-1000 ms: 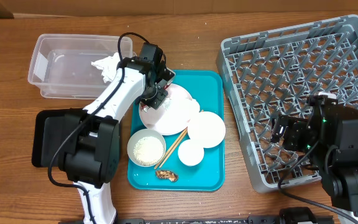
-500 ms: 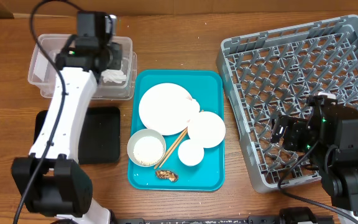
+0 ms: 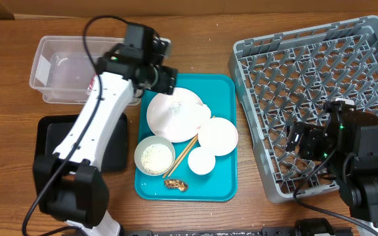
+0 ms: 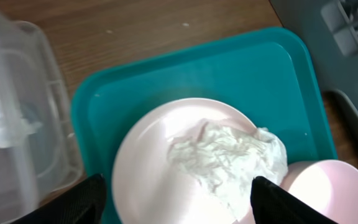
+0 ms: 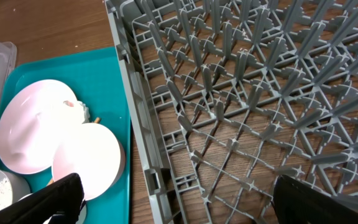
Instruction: Sort waste into correct bins and load items into the dishwasher
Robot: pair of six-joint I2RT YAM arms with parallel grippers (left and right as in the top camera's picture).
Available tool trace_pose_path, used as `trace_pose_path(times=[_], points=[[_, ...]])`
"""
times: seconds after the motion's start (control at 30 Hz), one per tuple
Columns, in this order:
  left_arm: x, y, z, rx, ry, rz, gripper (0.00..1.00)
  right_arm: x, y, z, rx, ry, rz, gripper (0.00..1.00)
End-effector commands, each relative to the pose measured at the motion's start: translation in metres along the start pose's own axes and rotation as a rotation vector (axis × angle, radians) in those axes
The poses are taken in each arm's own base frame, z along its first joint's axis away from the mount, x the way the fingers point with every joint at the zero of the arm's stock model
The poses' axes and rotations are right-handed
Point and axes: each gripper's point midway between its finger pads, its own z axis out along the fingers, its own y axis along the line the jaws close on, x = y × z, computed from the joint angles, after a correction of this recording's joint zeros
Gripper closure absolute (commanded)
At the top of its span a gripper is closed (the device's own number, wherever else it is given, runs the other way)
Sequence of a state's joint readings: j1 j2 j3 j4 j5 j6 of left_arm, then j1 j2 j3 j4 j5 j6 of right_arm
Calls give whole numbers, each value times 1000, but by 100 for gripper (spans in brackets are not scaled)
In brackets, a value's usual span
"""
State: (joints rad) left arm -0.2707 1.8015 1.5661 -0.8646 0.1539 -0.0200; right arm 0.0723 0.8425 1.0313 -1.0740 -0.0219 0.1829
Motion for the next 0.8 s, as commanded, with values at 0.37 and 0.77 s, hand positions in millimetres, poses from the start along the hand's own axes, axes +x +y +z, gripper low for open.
trace_pose_path(times=[0.37,0.77], points=[[86,-53,112,59,357,96,53,-8,1,-6,-3,-27,1,0],[81,-37,95,-18,363,96,96,-6,1,-6,-1,-21,2,0]])
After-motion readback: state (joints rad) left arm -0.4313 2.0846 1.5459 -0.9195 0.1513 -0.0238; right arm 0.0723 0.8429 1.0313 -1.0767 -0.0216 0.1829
